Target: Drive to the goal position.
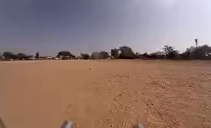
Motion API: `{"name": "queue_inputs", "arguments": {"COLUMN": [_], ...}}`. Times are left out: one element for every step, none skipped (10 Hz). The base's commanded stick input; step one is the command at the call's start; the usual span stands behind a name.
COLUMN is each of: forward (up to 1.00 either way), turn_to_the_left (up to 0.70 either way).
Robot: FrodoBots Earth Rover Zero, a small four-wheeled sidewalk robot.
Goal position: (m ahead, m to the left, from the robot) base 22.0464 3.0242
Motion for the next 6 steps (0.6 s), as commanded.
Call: {"name": "queue_inputs", "arguments": {"forward": [0.70, 0.70, 0.70, 0.70, 0.70, 0.70], "turn_to_the_left": [0.00, 0.00, 0.00, 0.00, 0.00, 0.00]}}
